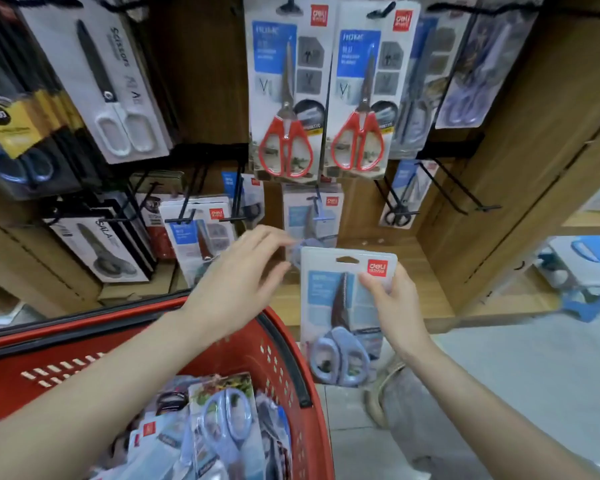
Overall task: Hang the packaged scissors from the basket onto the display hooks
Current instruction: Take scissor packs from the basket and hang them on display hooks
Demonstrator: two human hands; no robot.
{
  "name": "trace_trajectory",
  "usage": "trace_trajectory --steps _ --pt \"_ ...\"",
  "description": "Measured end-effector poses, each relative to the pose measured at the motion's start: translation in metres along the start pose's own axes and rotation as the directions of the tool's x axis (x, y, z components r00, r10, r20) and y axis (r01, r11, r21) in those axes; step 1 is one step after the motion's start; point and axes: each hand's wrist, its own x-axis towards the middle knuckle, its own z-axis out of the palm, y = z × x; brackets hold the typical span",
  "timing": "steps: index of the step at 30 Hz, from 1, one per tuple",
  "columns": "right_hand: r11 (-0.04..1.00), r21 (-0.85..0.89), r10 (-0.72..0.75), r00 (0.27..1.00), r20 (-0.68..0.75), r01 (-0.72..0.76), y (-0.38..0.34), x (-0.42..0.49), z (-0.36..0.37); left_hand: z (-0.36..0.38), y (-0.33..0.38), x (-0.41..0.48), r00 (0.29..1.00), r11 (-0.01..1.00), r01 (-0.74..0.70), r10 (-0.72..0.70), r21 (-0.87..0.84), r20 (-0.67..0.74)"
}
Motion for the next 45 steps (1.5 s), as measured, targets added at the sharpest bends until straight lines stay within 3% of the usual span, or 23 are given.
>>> trace_trajectory --steps 5,9,13,18,24,29,38,45 --pt "0.99 -0.066 0.128 0.992 -0.012 -0.128 0.027 0.041 0.02 -0.013 -0.046 0.01 0.994 0.96 0.094 -0.103 0.263 0.023" --pt "0.981 -0.078 0.179 0.984 -0.026 -0.18 0.03 0.07 0.038 -0.008 -0.072 0.015 0.988 0.938 0.079 -0.118 0.339 0.098" --pt "0.979 -0.119 0.177 0.982 0.068 -0.168 0.03 0.085 0.052 0.001 -0.085 0.011 0.986 0.943 0.076 -0.119 0.323 0.116" --pt "0.971 -0.087 0.219 0.975 -0.04 -0.222 0.035 0.091 0.054 0.005 -0.089 0.01 0.992 0.956 0.072 -0.099 0.284 0.083" --pt "0.985 -0.008 0.175 0.982 0.067 -0.175 0.022 0.101 0.064 0.011 -0.092 0.008 0.994 0.963 0.081 -0.095 0.257 0.044" --pt "0.971 -0.04 0.234 0.972 -0.004 -0.234 0.053 0.135 0.07 0.013 -0.094 0.007 0.994 0.966 0.081 -0.095 0.246 0.047" --pt "0.927 -0.242 0.291 0.957 -0.015 -0.286 0.059 0.178 0.088 0.016 -0.104 -0.019 1.0 0.946 -0.029 0.031 0.323 -0.002" --pt "0.874 -0.349 0.321 0.941 -0.105 -0.337 0.062 0.164 0.092 0.017 -0.102 -0.066 0.996 0.926 -0.087 0.09 0.366 0.008"
